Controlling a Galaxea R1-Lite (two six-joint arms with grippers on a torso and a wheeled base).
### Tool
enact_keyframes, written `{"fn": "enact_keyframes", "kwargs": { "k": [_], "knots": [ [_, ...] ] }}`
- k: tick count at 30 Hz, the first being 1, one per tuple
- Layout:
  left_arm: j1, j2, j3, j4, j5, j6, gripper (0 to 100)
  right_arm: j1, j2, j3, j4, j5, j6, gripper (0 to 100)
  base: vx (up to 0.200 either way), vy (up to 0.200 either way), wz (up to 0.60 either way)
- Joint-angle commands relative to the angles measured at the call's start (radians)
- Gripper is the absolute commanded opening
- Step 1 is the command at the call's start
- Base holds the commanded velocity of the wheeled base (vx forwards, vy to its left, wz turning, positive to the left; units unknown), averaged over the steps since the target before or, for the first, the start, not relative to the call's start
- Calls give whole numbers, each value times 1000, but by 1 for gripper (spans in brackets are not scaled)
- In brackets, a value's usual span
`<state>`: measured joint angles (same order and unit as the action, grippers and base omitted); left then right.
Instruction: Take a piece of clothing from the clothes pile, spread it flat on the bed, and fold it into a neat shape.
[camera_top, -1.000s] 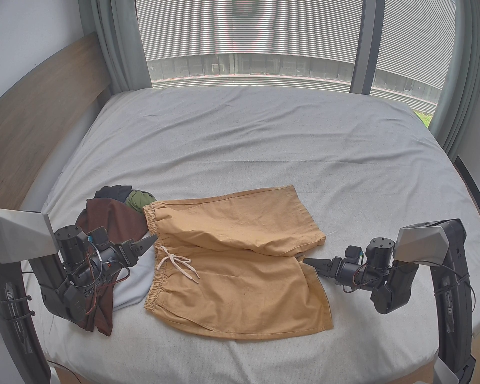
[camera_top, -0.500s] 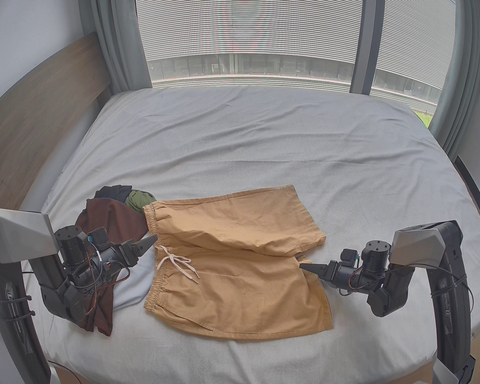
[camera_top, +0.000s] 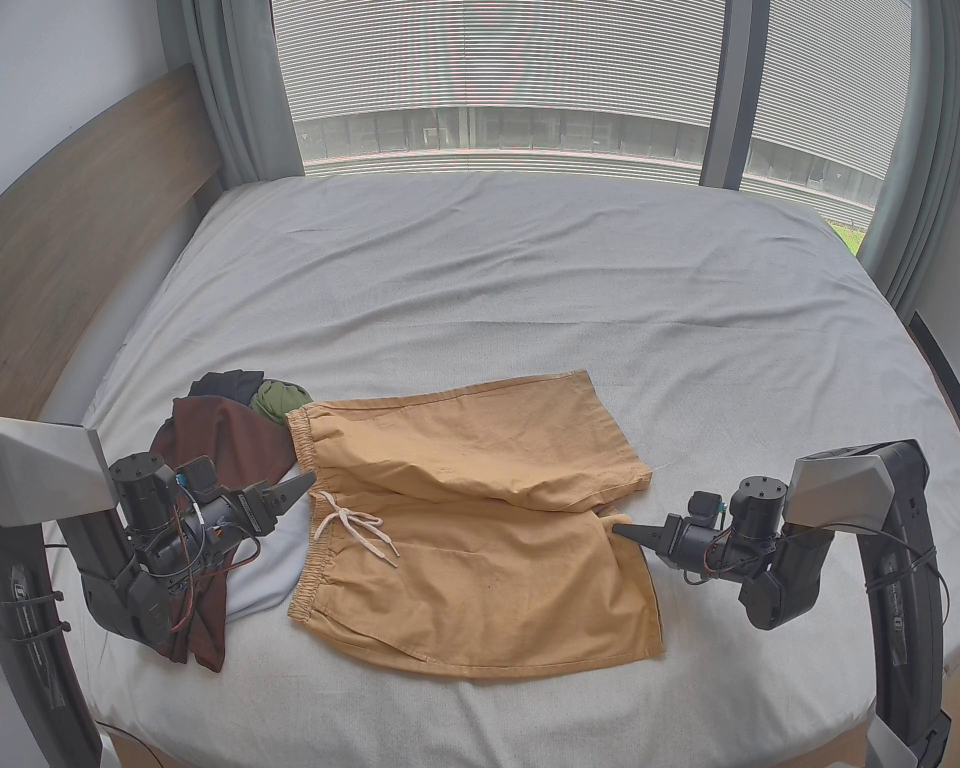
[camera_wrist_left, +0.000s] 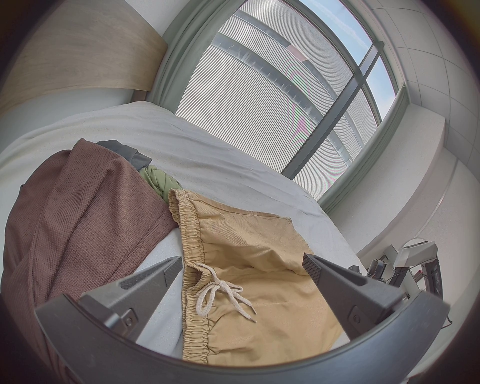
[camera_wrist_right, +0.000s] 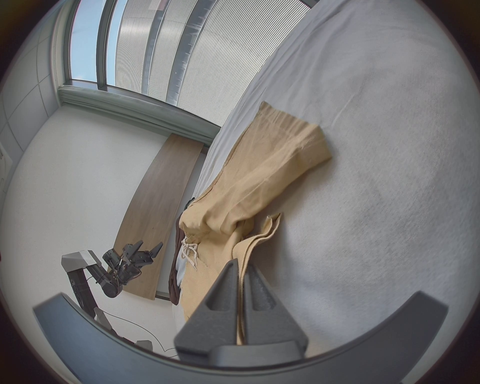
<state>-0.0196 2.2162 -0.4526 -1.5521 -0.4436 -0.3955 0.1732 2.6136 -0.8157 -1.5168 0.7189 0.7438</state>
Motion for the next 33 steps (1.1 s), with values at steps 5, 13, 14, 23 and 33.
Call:
{"fn": "enact_keyframes", "kwargs": {
  "k": [5, 13, 14, 23, 33],
  "knots": [
    [-2, 3, 2, 0, 0, 0, 100, -60, -35, 1, 0, 4, 0, 0, 0, 0, 0],
    [0, 5, 5, 0, 0, 0, 100, -69, -30, 9, 10, 2, 0, 0, 0, 0, 0],
    [1, 5, 5, 0, 0, 0, 100, -69, -29, 13, 10, 2, 0, 0, 0, 0, 0],
    [1, 7, 6, 0, 0, 0, 100, -78, -21, 50, 12, 1, -9, 0, 0, 0, 0],
    [6, 22, 11, 0, 0, 17, 100, -93, 13, 43, 12, 1, -27, 0, 0, 0, 0]
  ]
}}
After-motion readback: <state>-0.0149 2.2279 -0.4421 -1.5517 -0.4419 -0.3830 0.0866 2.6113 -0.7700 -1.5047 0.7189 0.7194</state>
